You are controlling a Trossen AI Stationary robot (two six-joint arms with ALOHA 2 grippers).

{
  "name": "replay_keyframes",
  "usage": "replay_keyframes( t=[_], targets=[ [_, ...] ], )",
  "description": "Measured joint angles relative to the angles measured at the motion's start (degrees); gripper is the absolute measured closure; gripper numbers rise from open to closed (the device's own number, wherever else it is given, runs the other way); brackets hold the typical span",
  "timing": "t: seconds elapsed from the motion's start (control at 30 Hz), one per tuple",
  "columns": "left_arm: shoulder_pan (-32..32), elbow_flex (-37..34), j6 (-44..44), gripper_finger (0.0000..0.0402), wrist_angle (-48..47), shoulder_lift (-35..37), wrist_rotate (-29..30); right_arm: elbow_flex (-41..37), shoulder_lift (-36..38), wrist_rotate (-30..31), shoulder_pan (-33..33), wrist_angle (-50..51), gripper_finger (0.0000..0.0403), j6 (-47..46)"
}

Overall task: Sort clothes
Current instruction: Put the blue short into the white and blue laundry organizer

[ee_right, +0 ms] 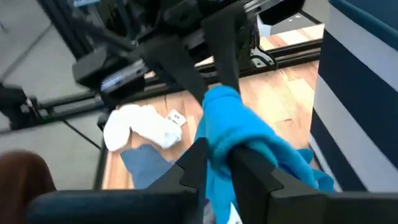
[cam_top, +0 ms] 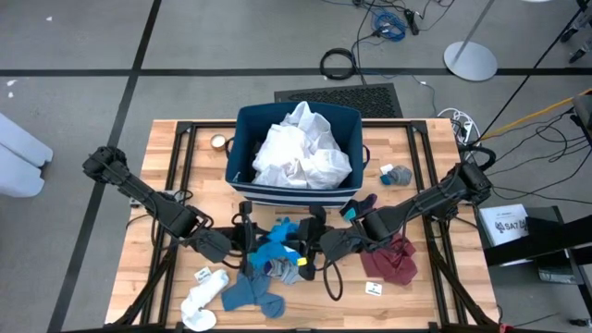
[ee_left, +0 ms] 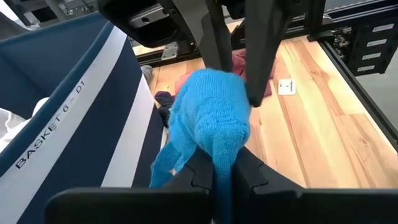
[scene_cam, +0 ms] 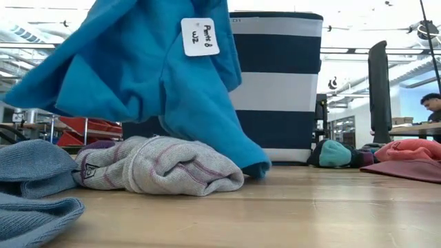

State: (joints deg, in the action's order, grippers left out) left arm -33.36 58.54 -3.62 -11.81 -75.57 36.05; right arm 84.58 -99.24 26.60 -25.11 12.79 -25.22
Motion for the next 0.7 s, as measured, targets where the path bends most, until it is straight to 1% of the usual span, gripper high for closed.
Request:
replay_keyframes(
  t=[0.13,0.27,0.4,0.53,0.6,0.7],
  targets=[
    [0.00,0.00,0.01,0.0381,0.02,0.00,0.00,0.00,0.32,-0.11,-0.14,1.83,0.0316,5.27],
    [0.00,0.00,0.02,0.0382,0.04,0.00,0.02,0.00,2.64,-0.12,-0.12,8.56,0.0294,6.73],
    [0.00,0.00,0.00,0.0382,-0.33,0.00,0.04,0.02,4.62,-0.04,-0.98,20.20,0.0287,1.71],
    [-0.03,0.00,0.01,0.0383,-0.73,0.00,-0.02,0.02,4.69,1.40,-2.42,32.03,0.0290,-4.16],
    [-0.03,0.00,0.24,0.0383,-0.64,0.05,-2.18,0.01,4.06,4.25,-2.87,35.53,0.0293,-7.03],
    [-0.08,0.00,1.42,0.0383,-0.57,0.18,-8.11,0.00,2.81,6.08,-2.87,34.65,0.0295,-8.22]
  ],
)
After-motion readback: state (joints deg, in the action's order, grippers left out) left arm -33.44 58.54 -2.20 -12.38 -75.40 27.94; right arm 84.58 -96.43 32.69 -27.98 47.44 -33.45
